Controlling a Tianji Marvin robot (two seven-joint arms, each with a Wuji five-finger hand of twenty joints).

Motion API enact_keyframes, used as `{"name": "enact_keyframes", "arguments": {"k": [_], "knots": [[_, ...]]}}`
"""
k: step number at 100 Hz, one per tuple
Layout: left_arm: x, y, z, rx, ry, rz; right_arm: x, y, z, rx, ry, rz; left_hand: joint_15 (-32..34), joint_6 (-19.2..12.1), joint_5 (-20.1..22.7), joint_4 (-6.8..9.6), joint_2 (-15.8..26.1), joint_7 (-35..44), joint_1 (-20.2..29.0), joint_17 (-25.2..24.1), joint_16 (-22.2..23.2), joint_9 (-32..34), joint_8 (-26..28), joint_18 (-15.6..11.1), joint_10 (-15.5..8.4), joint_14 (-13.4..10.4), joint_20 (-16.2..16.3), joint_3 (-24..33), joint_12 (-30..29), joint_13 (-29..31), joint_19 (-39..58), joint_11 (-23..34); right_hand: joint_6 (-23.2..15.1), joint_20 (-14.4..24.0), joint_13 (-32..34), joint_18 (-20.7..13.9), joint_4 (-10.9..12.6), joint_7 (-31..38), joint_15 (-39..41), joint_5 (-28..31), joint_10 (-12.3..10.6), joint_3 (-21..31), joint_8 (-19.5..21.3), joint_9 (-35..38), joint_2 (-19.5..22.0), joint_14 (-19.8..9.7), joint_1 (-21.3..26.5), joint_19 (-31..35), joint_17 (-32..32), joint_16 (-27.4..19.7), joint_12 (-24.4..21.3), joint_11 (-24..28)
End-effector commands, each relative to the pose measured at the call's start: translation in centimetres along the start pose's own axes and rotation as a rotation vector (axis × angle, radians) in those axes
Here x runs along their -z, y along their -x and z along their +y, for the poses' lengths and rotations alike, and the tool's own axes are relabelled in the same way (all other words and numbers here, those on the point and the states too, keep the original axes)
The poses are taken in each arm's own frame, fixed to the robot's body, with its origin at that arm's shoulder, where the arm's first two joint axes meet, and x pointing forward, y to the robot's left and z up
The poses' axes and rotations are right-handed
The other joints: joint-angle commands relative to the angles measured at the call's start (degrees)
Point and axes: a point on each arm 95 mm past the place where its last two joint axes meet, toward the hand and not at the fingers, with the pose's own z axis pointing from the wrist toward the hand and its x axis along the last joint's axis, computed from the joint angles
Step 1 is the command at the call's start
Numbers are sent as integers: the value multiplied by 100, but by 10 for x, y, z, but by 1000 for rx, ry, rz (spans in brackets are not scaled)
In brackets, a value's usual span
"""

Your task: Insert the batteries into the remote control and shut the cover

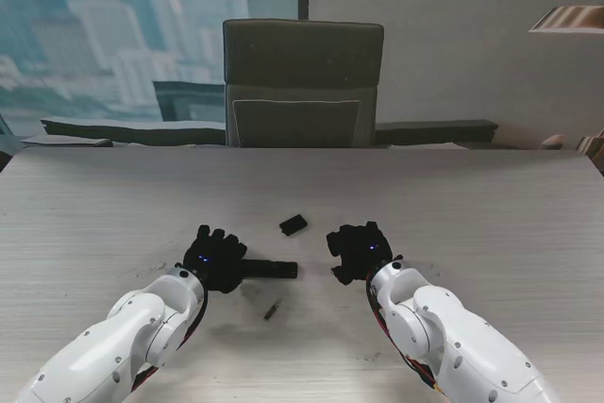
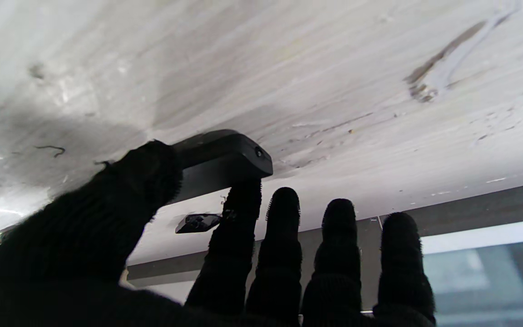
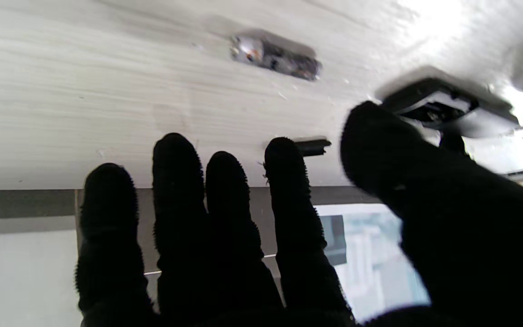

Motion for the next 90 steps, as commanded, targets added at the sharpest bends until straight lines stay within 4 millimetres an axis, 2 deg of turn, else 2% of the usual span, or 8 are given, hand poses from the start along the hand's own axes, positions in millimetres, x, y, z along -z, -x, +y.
{"name": "enact_keyframes", "arguments": {"k": [1, 13, 32, 34, 40, 55, 78, 90], "knots": [[4, -3, 15, 5, 52, 6, 5, 0, -11, 10, -42, -6, -64, -481, 359, 160, -1, 296, 0, -77, 40, 42, 159, 51, 61, 88, -105, 141, -59, 18, -40, -72, 80, -68, -51, -115, 54, 78, 149, -78, -27, 116, 69, -102, -251, -39, -187, 207, -46, 143, 113, 172], [4, -3, 15, 5, 53, 4, 7, -1, -18, 60, -56, -22, -72, -500, 364, 161, 8, 300, -3, -77, 37, 34, 162, 51, 66, 95, -106, 130, -60, 2, -39, -76, 86, -95, -226, -144, 51, 41, 141, -168, -19, 98, 64, -313, -331, -52, -271, 170, -208, 161, 139, 199], [5, -3, 16, 8, 55, -8, 6, 0, -26, 94, -59, -44, -66, -480, 363, 166, 31, 283, 1, -77, 42, 44, 156, 51, 66, 113, -108, 101, -60, 9, -39, -76, -132, -102, -197, -219, 175, 220, 418, -90, -106, 342, 122, -335, -67, -189, 205, 237, -195, 308, 276, 528], [5, -3, 16, 9, 55, -9, 6, 1, -27, 98, -57, -47, -73, -472, 357, 167, 28, 280, 2, -77, 40, 43, 155, 51, 74, 117, -108, 99, -61, -7, -39, -76, -161, -100, -191, -230, 99, 237, 461, -82, -121, 322, 63, -332, -39, -205, 260, 252, -191, 327, 295, 567], [5, -3, 16, 8, 55, -10, 5, 2, -29, 105, -53, -54, -68, -501, 372, 169, 42, 288, 0, -77, 42, 39, 158, 51, 76, 109, -108, 95, -62, 4, -38, -79, -255, -93, -172, -229, -350, 661, 556, -108, -149, 296, -715, -293, -48, -217, 468, 292, -164, 362, 338, 653], [4, -3, 16, 11, 57, -10, 2, 3, -33, 118, -58, -68, -67, -477, 364, 174, 59, 283, -1, -77, 45, 39, 157, 51, 77, 104, -109, 80, -62, 2, -38, -80, -472, -74, -97, -235, -758, 1176, 675, -62, -189, 226, -1155, -192, -71, -229, 822, 342, -111, 400, 364, 751], [5, -3, 16, 9, 58, -7, 2, -1, -45, 126, -106, -67, -75, -480, 374, 182, 75, 277, -3, -77, 42, 46, 155, 51, 77, 107, -109, 52, -64, -6, -38, -83, -608, -77, 232, -107, -814, 1807, 843, 463, -227, 215, -1304, 330, -183, -178, 1031, 357, 29, 403, 198, 869], [5, -3, 16, 8, 59, -5, 3, -2, -50, 138, -124, -72, -79, -473, 383, 184, 81, 281, -6, -77, 40, 46, 157, 51, 77, 113, -110, 46, -66, -9, -38, -87, -474, -84, 399, -42, -756, 1914, 911, 793, -228, 296, -1296, 616, -99, -126, 1244, 365, 103, 382, -3, 976]]}}
